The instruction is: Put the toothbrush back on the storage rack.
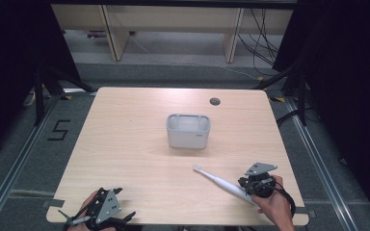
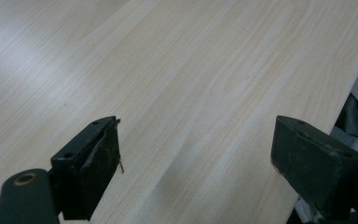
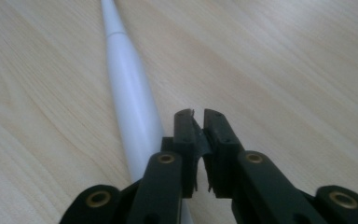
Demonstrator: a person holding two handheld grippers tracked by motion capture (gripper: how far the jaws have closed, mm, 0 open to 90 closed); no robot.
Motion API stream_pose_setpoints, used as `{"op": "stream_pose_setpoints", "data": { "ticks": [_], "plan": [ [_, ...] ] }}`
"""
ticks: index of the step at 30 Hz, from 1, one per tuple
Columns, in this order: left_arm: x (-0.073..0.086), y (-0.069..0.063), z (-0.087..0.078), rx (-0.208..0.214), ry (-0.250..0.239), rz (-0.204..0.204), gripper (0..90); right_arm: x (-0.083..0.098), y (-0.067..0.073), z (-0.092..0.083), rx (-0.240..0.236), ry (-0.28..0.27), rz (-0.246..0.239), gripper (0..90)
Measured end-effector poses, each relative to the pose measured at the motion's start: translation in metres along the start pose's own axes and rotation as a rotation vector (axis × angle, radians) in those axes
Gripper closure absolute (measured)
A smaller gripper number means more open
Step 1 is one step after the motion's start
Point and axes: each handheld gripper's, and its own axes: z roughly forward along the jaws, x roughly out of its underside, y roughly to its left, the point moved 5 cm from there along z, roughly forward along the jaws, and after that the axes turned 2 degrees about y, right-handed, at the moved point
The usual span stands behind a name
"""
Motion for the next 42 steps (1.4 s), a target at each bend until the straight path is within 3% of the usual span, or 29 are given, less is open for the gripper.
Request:
{"op": "stream_pose_setpoints", "data": {
  "ticks": [2, 4, 5, 7, 9, 10, 14, 15, 17, 22, 26, 30, 35, 42],
  "plan": [
    [0.0, 0.001, 0.0, -0.003, 0.001, 0.009, 15.0, -0.005, 0.002, -0.008, -0.009, 0.0, 0.024, 79.1],
    [0.0, 0.001, 0.0, -0.004, 0.001, 0.009, 15.1, -0.011, 0.003, -0.012, -0.022, -0.01, 0.004, 70.8],
    [0.0, 0.001, -0.001, -0.006, 0.003, 0.012, 15.1, -0.014, 0.006, -0.015, -0.052, 0.019, -0.001, 67.4],
    [0.0, 0.001, 0.0, -0.006, 0.003, 0.011, 15.1, -0.02, 0.01, -0.015, -0.055, 0.027, -0.023, 62.0],
    [0.0, 0.001, -0.001, -0.005, 0.001, 0.011, 15.1, -0.024, 0.016, -0.012, -0.08, 0.086, -0.064, 58.9],
    [0.0, 0.001, -0.001, -0.005, 0.001, 0.011, 15.1, -0.027, 0.017, -0.009, -0.078, 0.085, -0.105, 58.1],
    [0.0, 0.001, 0.0, -0.003, 0.002, 0.01, 15.0, -0.031, 0.025, 0.001, -0.103, 0.158, -0.155, 53.6],
    [0.0, 0.001, 0.0, -0.005, 0.002, 0.009, 15.0, -0.032, 0.028, 0.003, -0.105, 0.195, -0.145, 52.5],
    [0.0, 0.001, -0.001, -0.004, 0.001, 0.011, 15.1, -0.035, 0.028, 0.009, -0.105, 0.235, -0.185, 52.6],
    [0.0, 0.001, 0.0, -0.005, -0.005, 0.004, 15.0, -0.041, 0.029, 0.018, -0.109, 0.298, -0.213, 53.0],
    [0.0, 0.002, -0.001, -0.008, 0.007, 0.02, 15.1, -0.045, 0.031, 0.025, -0.115, 0.366, -0.224, 54.0],
    [0.0, 0.002, -0.001, -0.002, -0.005, 0.005, 15.0, -0.046, 0.032, 0.031, -0.122, 0.419, -0.245, 56.7],
    [0.0, 0.002, -0.001, -0.006, -0.006, 0.005, 15.1, -0.047, 0.031, 0.036, -0.14, 0.503, -0.248, 61.8],
    [0.0, 0.001, 0.0, 0.002, -0.001, 0.01, 15.0, -0.049, 0.03, 0.038, -0.135, 0.541, -0.236, 66.1]
  ]
}}
